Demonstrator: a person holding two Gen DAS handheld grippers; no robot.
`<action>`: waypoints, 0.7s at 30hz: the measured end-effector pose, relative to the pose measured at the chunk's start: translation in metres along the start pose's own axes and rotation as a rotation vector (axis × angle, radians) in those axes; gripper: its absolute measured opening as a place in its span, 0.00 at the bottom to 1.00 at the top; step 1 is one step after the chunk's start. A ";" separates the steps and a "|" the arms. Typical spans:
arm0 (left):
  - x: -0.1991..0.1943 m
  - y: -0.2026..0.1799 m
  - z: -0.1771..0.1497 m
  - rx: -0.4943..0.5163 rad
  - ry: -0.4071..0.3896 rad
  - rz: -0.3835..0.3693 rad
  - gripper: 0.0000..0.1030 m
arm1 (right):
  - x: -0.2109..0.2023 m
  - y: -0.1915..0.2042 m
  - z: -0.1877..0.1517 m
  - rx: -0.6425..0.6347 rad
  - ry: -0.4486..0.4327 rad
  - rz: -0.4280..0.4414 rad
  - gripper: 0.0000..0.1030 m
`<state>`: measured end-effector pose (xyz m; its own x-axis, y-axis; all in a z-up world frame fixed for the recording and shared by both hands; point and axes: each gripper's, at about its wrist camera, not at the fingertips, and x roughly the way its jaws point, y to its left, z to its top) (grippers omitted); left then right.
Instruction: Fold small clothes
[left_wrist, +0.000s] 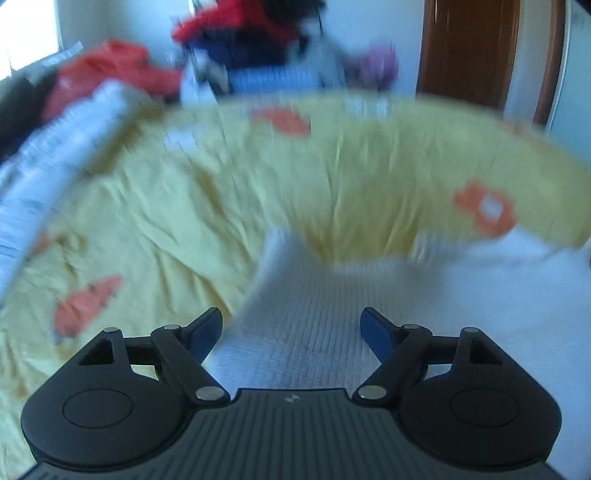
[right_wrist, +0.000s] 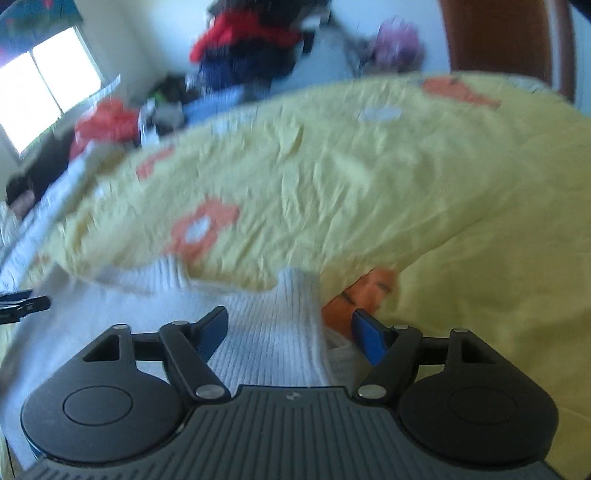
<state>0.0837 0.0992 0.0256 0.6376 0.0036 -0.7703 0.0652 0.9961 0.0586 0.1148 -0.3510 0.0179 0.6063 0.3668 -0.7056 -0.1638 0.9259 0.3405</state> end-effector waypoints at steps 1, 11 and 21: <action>0.006 0.000 0.000 -0.012 0.008 -0.009 0.64 | 0.002 0.003 -0.004 -0.011 -0.007 0.010 0.54; 0.010 -0.001 -0.008 -0.044 -0.106 0.109 0.13 | 0.008 -0.014 -0.008 0.029 -0.119 -0.014 0.12; 0.010 0.001 -0.008 -0.049 -0.113 0.109 0.15 | -0.041 0.045 -0.006 -0.055 -0.343 -0.024 0.59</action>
<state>0.0842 0.1012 0.0127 0.7215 0.1051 -0.6844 -0.0450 0.9934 0.1051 0.0781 -0.3233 0.0585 0.8352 0.3015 -0.4600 -0.1821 0.9408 0.2860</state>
